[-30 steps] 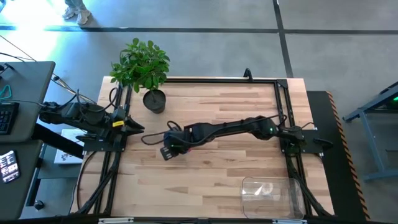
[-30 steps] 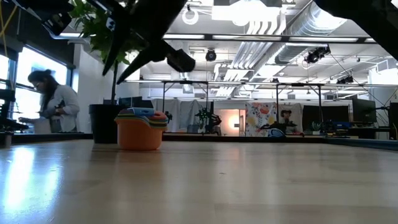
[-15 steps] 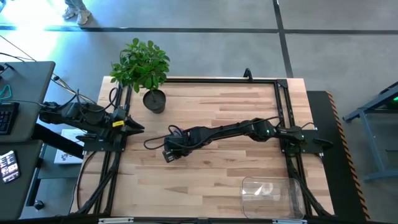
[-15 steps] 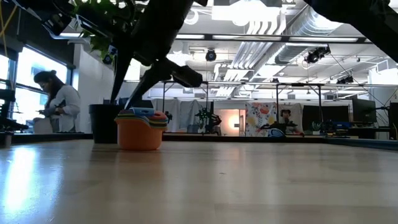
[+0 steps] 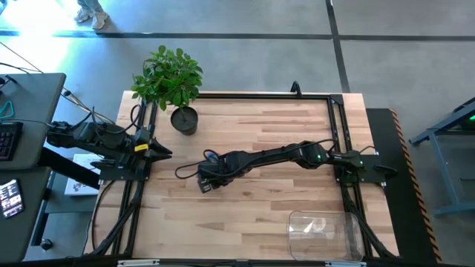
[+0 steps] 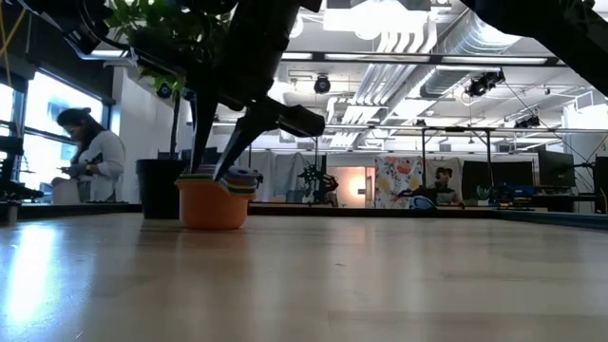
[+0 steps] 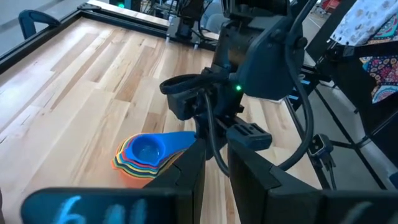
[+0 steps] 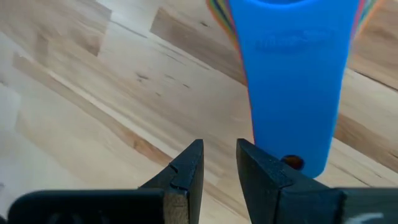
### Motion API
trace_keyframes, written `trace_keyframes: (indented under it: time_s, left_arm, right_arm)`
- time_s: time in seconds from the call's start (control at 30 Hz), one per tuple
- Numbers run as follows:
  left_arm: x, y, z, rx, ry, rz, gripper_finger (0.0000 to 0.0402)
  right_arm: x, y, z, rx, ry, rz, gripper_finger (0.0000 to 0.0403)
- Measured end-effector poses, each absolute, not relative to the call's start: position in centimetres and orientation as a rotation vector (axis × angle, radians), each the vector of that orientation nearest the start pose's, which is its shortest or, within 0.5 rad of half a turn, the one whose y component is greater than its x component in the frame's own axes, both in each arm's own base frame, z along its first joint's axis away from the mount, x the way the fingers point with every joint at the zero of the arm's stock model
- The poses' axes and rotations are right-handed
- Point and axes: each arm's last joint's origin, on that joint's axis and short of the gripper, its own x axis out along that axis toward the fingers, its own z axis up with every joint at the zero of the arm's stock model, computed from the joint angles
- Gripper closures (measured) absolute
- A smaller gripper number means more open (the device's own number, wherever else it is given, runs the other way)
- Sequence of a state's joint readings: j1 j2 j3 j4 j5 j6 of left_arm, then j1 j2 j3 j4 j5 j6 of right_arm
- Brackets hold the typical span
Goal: Nest measuring cups in basket
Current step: Stack the blue measuring cup on the pink measuring cup, then put the stacked measuring cups into the transparent bin
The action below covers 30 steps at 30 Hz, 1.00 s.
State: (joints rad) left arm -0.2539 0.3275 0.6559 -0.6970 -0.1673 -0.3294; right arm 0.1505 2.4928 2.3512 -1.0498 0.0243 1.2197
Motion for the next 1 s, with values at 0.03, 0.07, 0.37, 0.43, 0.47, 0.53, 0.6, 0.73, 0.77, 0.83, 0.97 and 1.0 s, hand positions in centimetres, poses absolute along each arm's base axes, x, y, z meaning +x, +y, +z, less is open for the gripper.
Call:
trace_keyframes:
  time_s: [0.03,0.07,0.37,0.43,0.47,0.53,0.6,0.73,0.77,0.83,0.97,1.0]
  left_arm:
    - [7.1,-1.4,28.9,-0.248,0.373,-0.025,0.0344]
    - [7.1,-1.3,28.9,-0.247,0.378,-0.024,0.0344]
    - [7.1,-1.3,28.8,-0.242,0.390,-0.022,0.0344]
    - [7.1,-1.3,28.8,-0.235,0.391,-0.024,0.0344]
    - [7.1,-1.3,28.8,-0.234,0.391,-0.024,0.0344]
    - [7.1,-1.3,28.8,-0.234,0.391,-0.023,0.0344]
    - [7.1,-1.3,28.8,-0.233,0.392,-0.024,0.0344]
    - [7.0,-1.3,28.7,-0.232,0.393,-0.024,0.0344]
    - [7.0,-1.3,28.7,-0.233,0.394,-0.025,0.0344]
    - [7.0,-1.4,28.7,-0.238,0.400,-0.051,0.0344]
    - [6.6,-1.6,28.6,-0.246,0.417,-0.136,0.0344]
    - [6.5,-1.6,28.6,-0.246,0.413,-0.147,0.0344]
  right_arm:
    - [51.1,7.7,19.8,0.964,1.086,-0.626,0.0316]
    - [51.1,7.7,19.8,0.965,1.087,-0.634,0.0316]
    - [51.0,7.6,19.8,0.953,1.082,-0.652,0.0316]
    - [50.9,7.6,19.9,0.956,1.078,-0.655,0.0316]
    - [50.9,7.6,20.0,0.957,1.083,-0.663,0.0316]
    - [50.7,7.5,20.0,0.961,1.087,-0.675,0.0316]
    - [50.7,7.5,20.0,0.963,1.088,-0.677,0.0316]
    - [51.0,7.6,20.2,0.963,1.072,-0.639,0.0316]
    - [51.2,7.6,20.3,0.969,1.062,-0.620,0.0316]
    - [51.3,7.8,20.7,0.978,1.043,-0.595,0.0316]
    - [51.1,7.9,22.1,0.993,1.005,-0.569,0.0316]
    - [51.0,7.8,22.5,0.991,0.993,-0.576,0.0316]
